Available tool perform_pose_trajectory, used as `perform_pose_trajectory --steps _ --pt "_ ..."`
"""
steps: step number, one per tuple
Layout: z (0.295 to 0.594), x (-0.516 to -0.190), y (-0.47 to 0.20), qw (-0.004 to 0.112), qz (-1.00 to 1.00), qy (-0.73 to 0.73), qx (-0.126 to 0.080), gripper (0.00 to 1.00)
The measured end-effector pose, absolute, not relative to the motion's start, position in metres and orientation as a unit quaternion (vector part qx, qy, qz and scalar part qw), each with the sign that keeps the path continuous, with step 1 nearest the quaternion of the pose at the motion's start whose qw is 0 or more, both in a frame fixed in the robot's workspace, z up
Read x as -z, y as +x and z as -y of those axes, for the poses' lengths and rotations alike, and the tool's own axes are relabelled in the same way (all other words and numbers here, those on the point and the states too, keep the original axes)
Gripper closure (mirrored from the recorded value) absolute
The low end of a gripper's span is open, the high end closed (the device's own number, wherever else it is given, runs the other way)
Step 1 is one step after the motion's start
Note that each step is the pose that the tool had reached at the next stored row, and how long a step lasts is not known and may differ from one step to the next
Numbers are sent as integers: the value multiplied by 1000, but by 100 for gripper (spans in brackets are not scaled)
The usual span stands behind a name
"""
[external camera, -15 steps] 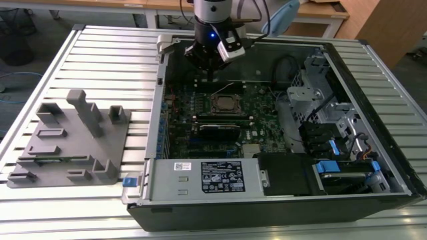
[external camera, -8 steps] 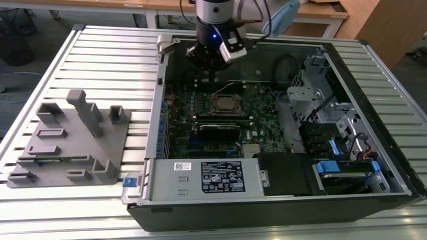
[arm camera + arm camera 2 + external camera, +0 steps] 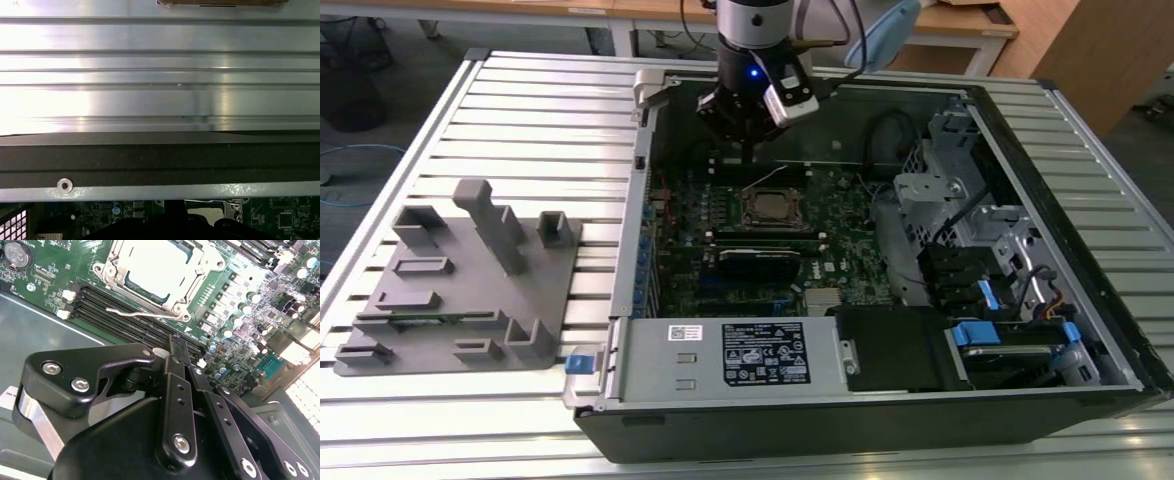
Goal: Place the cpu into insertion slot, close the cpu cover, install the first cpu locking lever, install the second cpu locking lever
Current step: 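Install the first cpu locking lever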
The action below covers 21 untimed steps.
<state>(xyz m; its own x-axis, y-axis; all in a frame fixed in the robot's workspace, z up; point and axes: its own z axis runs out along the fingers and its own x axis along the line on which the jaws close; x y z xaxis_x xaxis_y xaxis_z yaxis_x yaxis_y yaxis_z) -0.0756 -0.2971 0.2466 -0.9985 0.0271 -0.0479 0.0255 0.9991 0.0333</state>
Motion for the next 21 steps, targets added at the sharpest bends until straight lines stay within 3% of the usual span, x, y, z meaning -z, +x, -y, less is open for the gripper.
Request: perform_pose_trajectory --steps 21 --pt "297 -244 -75 24 -999 13 -16 90"
